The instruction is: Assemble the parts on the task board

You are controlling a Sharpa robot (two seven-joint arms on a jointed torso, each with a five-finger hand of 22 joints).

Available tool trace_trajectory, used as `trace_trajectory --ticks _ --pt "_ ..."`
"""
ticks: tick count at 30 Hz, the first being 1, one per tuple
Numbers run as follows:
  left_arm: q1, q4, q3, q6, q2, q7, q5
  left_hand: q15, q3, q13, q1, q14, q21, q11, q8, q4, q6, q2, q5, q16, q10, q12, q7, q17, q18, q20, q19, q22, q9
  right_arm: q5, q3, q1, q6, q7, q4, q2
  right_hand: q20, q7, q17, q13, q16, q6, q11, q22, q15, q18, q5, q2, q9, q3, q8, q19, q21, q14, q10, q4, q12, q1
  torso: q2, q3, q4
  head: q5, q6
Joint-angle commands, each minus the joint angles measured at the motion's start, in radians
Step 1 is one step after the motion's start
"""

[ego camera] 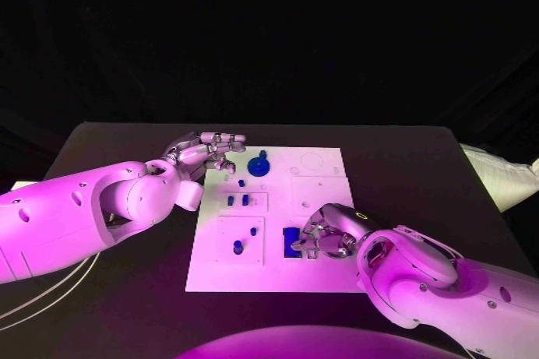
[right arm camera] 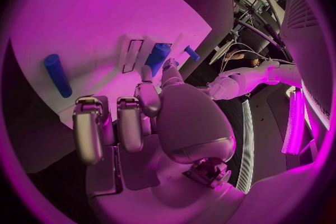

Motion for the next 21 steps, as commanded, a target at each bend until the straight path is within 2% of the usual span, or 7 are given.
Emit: trace_trajectory --ticks 1,5,10,14,15,17,21 --pt "0.000 0.003 0.001 0.020 -0.002 0.004 -0.003 0.000 -0.007 0.001 -0.001 -0.009 -0.006 -0.002 0.004 0.000 -0.007 0.007 0.002 0.006 -0.006 0.005 -0.002 0.000 0.019 0.005 -0.004 -0.001 -0.001 0.027 0.004 -0.001 -0.055 0.000 0.026 -0.028 -0.006 0.000 0.134 0.002 0.000 -0.006 -0.001 0.193 0.001 -0.004 0.031 0.004 -0.001 0.001 -0.007 0.067 0.000 0.078 0.005 0.018 0.002 -0.020 0.000 0.0020 -0.0026 0.002 0.002" --pt "0.000 0.003 0.001 0.019 -0.005 0.005 -0.003 0.000 -0.007 0.001 -0.001 -0.009 -0.006 -0.002 0.004 0.000 -0.007 0.007 0.002 0.006 -0.006 0.005 -0.002 0.000 0.019 0.005 -0.004 -0.001 -0.001 0.078 0.012 0.010 -0.061 -0.001 0.062 -0.093 -0.004 0.001 0.135 0.003 0.001 -0.008 0.001 0.193 0.002 -0.004 0.052 0.006 -0.001 0.004 -0.014 0.067 -0.001 0.079 0.005 0.031 0.001 -0.031 -0.002 -0.0005 -0.0036 -0.003 0.003" --pt "0.000 0.002 0.000 0.017 -0.008 0.006 -0.003 0.000 -0.007 0.001 -0.001 -0.009 -0.006 -0.002 0.004 0.000 -0.007 0.007 0.002 0.006 -0.006 0.005 -0.002 0.000 0.019 0.005 -0.004 -0.001 -0.001 0.106 0.015 0.030 -0.052 0.000 0.075 -0.174 -0.003 0.005 0.136 -0.002 0.001 -0.017 0.003 0.191 0.004 -0.003 0.072 0.005 -0.005 0.012 -0.027 0.066 -0.002 0.079 -0.001 0.032 -0.011 -0.022 -0.004 -0.0003 -0.0119 -0.013 0.010" --pt "0.000 0.004 0.000 0.018 -0.011 0.006 -0.005 0.000 -0.007 0.002 0.000 -0.009 -0.006 -0.002 0.005 0.000 -0.008 0.008 0.003 0.006 -0.007 0.006 -0.003 0.000 0.019 0.005 -0.004 -0.001 -0.001 0.093 0.016 0.035 -0.042 0.002 0.064 -0.211 -0.001 0.006 0.131 -0.018 -0.003 -0.016 0.004 0.186 0.005 -0.002 0.098 0.007 -0.007 0.025 -0.038 0.063 -0.006 0.077 -0.014 0.028 -0.037 -0.005 -0.003 0.0032 -0.0216 -0.016 0.017" --pt "0.000 0.004 0.000 0.018 -0.011 0.006 -0.006 0.000 -0.007 0.002 0.000 -0.009 -0.006 -0.002 0.005 0.000 -0.008 0.008 0.003 0.006 -0.007 0.006 -0.003 0.000 0.019 0.005 -0.004 -0.001 -0.001 0.085 0.016 0.035 -0.039 0.002 0.060 -0.216 -0.001 0.006 0.131 -0.023 -0.003 -0.016 0.005 0.186 0.005 -0.002 0.101 0.007 -0.008 0.027 -0.041 0.062 -0.006 0.077 -0.017 0.028 -0.045 -0.002 -0.003 0.0040 -0.0232 -0.019 0.015" --pt "-0.001 0.005 0.000 0.019 -0.011 0.006 -0.006 0.000 -0.007 0.002 0.000 -0.009 -0.006 -0.002 0.005 0.000 -0.008 0.008 0.003 0.006 -0.007 0.006 -0.003 0.000 0.019 0.005 -0.004 -0.001 -0.001 0.059 0.016 0.034 -0.027 0.002 0.051 -0.224 0.000 0.006 0.131 -0.032 -0.004 -0.015 0.005 0.185 0.006 -0.002 0.106 0.008 -0.010 0.032 -0.045 0.062 -0.007 0.077 -0.023 0.029 -0.059 0.004 -0.003 0.0057 -0.0250 -0.022 0.013" --pt "-0.002 0.007 0.000 0.021 -0.010 0.006 -0.007 0.000 -0.007 0.002 0.001 -0.010 -0.006 -0.002 0.005 -0.001 -0.008 0.008 0.003 0.006 -0.007 0.007 -0.003 -0.001 0.019 0.005 -0.004 -0.001 -0.001 0.033 0.016 0.031 0.000 -0.001 0.033 -0.227 0.000 0.007 0.125 -0.068 -0.008 -0.012 0.005 0.180 0.006 -0.001 0.113 0.010 -0.013 0.040 -0.055 0.059 -0.010 0.075 -0.042 0.032 -0.110 0.010 -0.004 0.0053 -0.0253 -0.035 0.013"
